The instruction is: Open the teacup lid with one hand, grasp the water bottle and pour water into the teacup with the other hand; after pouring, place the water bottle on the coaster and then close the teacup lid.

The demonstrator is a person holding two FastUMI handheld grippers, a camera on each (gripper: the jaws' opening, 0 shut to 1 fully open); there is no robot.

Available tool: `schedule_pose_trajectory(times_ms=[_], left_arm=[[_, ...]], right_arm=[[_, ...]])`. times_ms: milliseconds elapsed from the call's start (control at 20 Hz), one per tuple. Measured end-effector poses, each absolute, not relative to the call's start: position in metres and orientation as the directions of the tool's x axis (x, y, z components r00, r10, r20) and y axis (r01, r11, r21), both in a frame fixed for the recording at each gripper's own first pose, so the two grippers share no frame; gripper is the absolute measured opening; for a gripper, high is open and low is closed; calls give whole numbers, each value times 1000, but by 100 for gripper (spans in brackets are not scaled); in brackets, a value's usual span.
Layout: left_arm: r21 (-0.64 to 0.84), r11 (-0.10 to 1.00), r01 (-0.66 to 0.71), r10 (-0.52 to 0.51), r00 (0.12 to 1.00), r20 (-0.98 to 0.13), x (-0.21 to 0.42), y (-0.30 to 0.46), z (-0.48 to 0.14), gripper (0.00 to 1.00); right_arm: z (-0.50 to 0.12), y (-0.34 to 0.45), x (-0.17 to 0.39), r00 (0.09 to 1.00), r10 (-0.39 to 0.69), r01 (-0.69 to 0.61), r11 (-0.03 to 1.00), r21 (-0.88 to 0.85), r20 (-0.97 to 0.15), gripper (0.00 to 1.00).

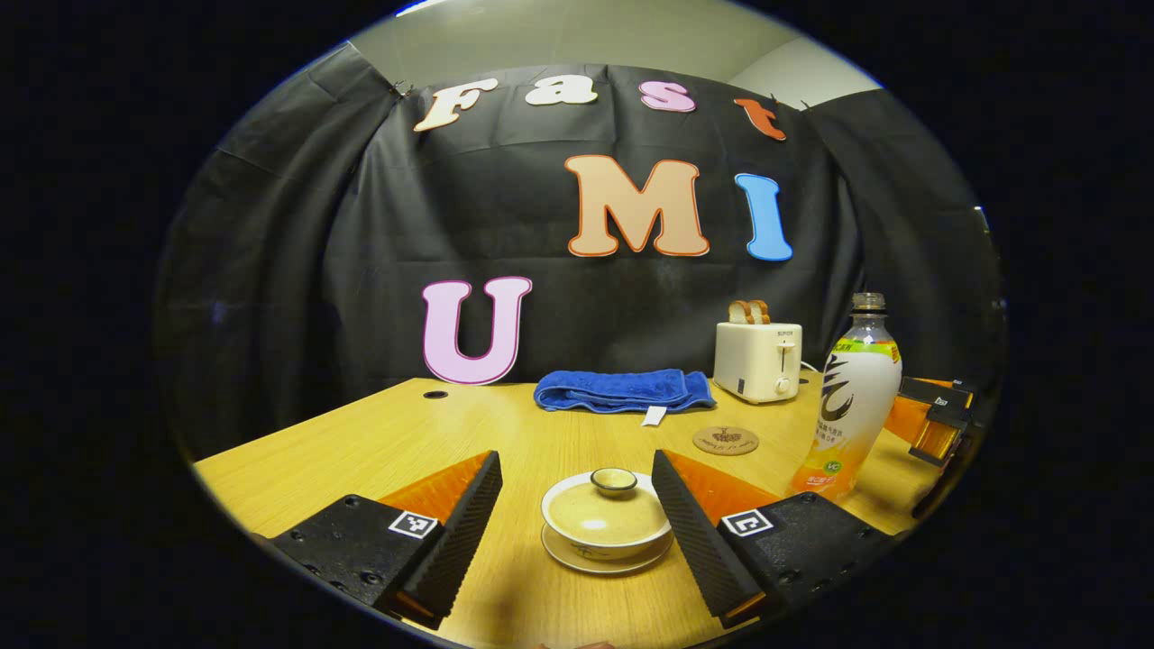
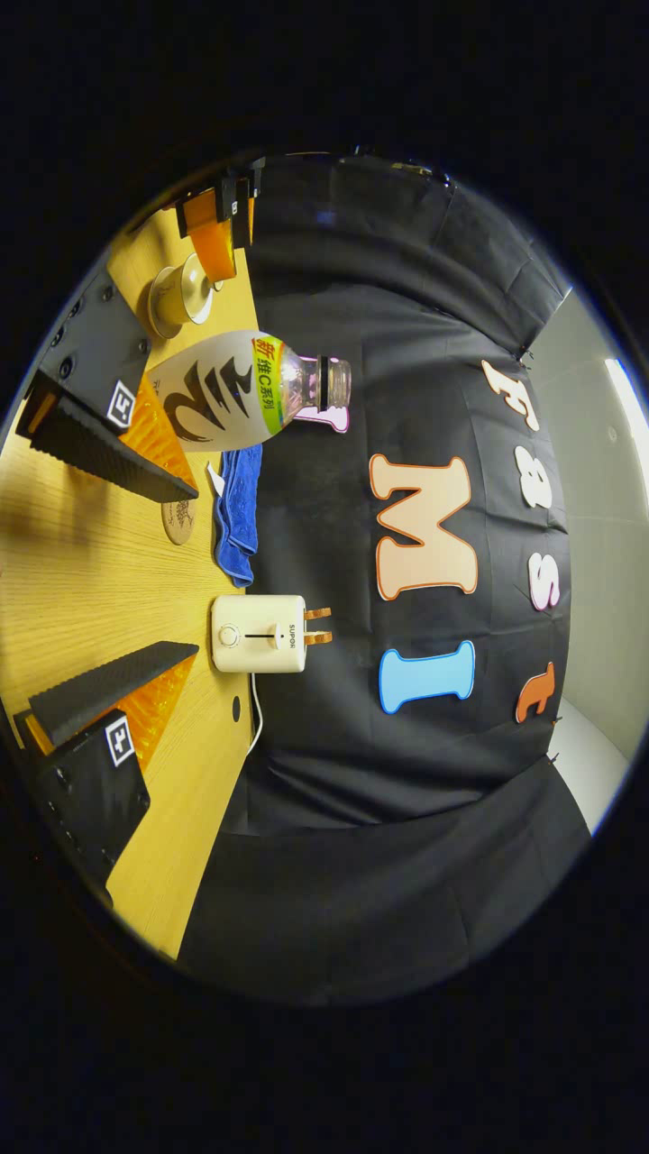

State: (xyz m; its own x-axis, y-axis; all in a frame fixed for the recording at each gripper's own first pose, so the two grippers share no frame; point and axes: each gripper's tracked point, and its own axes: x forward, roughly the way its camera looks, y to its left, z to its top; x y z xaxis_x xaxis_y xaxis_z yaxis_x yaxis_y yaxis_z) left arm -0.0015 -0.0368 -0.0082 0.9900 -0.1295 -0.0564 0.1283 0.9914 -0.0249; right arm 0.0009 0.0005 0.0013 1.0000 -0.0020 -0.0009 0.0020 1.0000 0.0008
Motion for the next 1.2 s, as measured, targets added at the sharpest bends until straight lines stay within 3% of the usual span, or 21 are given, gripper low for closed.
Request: schedule_pose_trajectory(times_ms=[250,600,1050,1200], left_arm=[[-14,989,149,-150,987,-53,0,-44,-6,98],[98,976,196,-177,969,-174,17,-54,-26,95],[112,963,243,-218,955,-201,25,-66,-32,58],[115,963,246,-220,955,-198,26,-67,-32,54]], right_arm=[[1,1,1,1000,-2,2,1000,0,-1,98],[2,1,1,1000,-2,2,1000,1,0,98],[0,1,1,1000,-2,2,1000,1,0,100],[1,1,2,1000,0,0,1000,1,0,98]])
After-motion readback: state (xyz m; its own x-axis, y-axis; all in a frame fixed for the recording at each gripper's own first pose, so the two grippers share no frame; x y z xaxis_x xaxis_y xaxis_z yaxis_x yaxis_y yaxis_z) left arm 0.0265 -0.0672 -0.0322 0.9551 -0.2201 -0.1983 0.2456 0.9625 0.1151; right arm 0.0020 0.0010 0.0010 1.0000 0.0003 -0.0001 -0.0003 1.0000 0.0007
